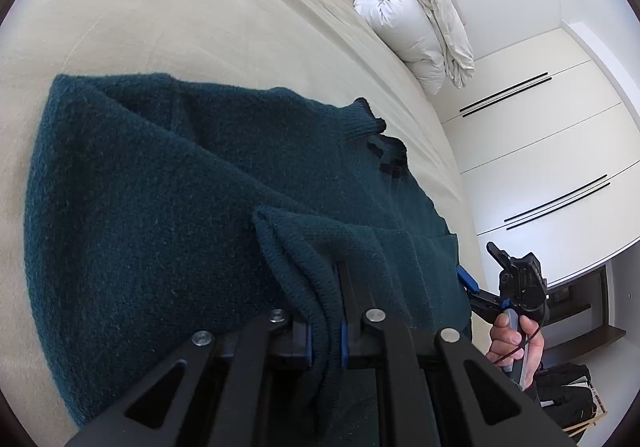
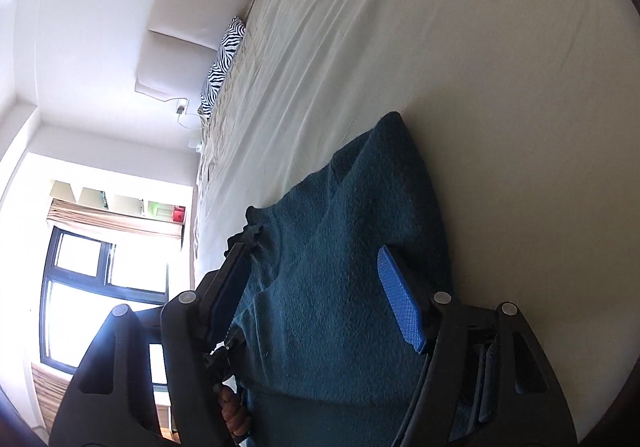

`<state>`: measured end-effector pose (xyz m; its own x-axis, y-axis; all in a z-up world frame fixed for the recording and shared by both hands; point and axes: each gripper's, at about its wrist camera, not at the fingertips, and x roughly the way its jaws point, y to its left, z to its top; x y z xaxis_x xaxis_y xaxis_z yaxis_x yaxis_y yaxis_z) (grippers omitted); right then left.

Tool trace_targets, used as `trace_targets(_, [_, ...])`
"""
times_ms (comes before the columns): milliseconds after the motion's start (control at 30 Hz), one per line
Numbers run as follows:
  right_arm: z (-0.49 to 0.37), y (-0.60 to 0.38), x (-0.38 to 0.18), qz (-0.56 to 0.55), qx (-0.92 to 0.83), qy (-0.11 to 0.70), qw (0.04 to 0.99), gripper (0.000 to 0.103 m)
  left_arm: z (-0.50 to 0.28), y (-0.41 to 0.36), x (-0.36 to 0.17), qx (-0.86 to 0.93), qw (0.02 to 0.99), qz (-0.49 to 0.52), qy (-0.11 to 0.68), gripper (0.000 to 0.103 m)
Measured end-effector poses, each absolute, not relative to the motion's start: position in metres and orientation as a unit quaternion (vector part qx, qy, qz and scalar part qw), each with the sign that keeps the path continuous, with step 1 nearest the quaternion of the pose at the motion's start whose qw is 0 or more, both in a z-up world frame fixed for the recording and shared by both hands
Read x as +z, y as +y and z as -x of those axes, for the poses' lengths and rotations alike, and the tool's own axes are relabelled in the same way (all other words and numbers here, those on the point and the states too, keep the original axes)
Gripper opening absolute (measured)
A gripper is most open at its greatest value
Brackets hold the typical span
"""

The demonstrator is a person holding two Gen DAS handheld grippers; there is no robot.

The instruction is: Fold small clothes

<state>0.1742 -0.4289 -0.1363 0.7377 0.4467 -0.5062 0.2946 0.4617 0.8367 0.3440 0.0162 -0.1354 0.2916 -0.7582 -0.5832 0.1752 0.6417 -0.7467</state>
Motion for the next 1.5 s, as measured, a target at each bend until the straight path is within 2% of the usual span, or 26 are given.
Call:
trace_targets(133, [-0.202,-0.454,-0.151,-0.562,0.043,0.345,0.75,0.065,-0.345,0.017,-0.141,-0.32,0.749,0.295,0.499,0.012])
trace_targets(267, [-0.212,-0.456,-0.154,-0.556,0.056,0.354,0.75,0.065,-0.346,0.017,-0.143,-0.323,0.748,0.3,0.496,0.012])
trace_targets(567, [-0.133,-0.417,-0.153,-0.508,0.12,0.387,0.76,0.065,-0.347,0.027,-0.141,-0.331,0.73,0.324,0.502,0.014])
trace_targets(633, [-0.106,-0.415,-0.147,-0.5,0.114,0.386,0.767,0.065,-0.34,0.036,-0.134,-0.322,0.73,0.333,0.502,0.025])
trace_targets(700, [-0.076,-0.411,-0.142,-0.501,0.115,0.383,0.767,0.065,-0.327,0.051,-0.121,-0.309,0.738,0.343,0.492,0.057])
trace_targets(800, [-0.014,-0.4,-0.136,-0.495,0.111,0.377,0.775,0.066,-0.292,0.077,-0.095,-0.276,0.771,0.327,0.471,0.077])
trace_targets(967, [0.069,-0.382,-0.129,-0.49,0.095,0.358,0.789,0.066,-0.204,0.109,-0.08,-0.262,0.787,0.301,0.47,0.078])
trace_targets(1200, [0.169,-0.388,-0.133,-0.472,0.044,0.358,0.804,0.066,-0.08,0.134,-0.102,-0.232,0.772,0.309,0.505,0.078])
trace_targets(1500, [0.228,-0.394,-0.13,-0.434,0.005,0.379,0.817,0.066,-0.007,0.139,-0.11,-0.253,0.752,0.318,0.519,0.078])
